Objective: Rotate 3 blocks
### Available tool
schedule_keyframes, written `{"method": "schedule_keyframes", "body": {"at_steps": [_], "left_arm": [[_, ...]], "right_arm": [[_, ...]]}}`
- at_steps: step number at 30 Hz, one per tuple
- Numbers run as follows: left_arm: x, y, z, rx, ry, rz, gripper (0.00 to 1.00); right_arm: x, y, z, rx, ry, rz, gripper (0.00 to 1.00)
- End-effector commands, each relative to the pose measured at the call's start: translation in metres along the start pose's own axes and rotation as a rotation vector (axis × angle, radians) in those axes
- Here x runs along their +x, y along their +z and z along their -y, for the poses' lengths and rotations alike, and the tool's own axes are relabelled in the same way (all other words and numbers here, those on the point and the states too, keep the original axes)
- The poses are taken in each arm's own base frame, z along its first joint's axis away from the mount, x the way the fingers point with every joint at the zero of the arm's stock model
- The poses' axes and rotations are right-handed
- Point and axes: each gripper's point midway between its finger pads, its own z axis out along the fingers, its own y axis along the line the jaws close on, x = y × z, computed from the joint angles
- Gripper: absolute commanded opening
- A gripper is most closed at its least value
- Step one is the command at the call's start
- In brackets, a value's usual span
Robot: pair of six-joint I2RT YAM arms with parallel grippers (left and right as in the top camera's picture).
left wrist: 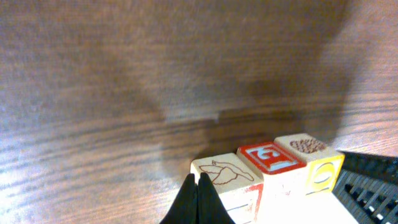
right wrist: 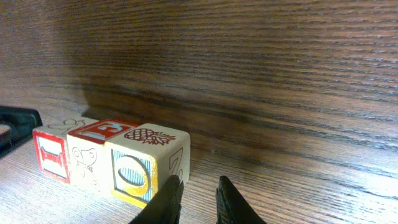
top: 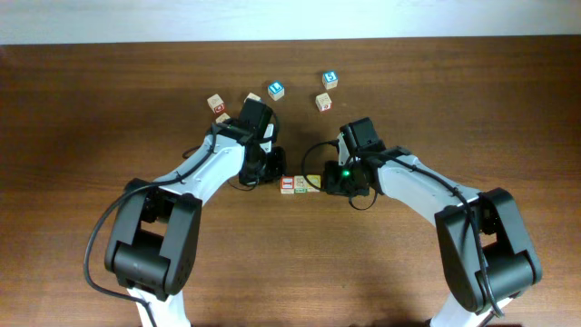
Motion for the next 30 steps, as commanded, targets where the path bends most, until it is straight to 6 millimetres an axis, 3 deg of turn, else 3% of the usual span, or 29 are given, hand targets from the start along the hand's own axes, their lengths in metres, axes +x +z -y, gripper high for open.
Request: {"method": "schedule_keyframes", "body": {"at_steps": [1, 17, 23, 30], "left_arm": [[0.012, 0.006, -0.004, -0.047, -0.067, -0.032, 0.00], [0.016, 0.004, -0.022, -0.144, -0.119, -0.028, 0.00], [0.021, 0.005, -0.002, -0.025, -0.028, -0.073, 0.00], [0.027, 0.005, 0.009, 0.037, -0.002, -0.110, 0.00]], "right_arm": [[0.007, 0.006, -0.001, -0.011, 0.005, -0.025, 0.21], [0.007, 0.006, -0.001, -0.011, 0.005, -0.025, 0.20], [0.007, 0.006, -0.002, -0.018, 0.004, -0.027, 0.20], [0.009, 0.006, -0.006, -0.039, 0.004, -0.037, 0.20]]}}
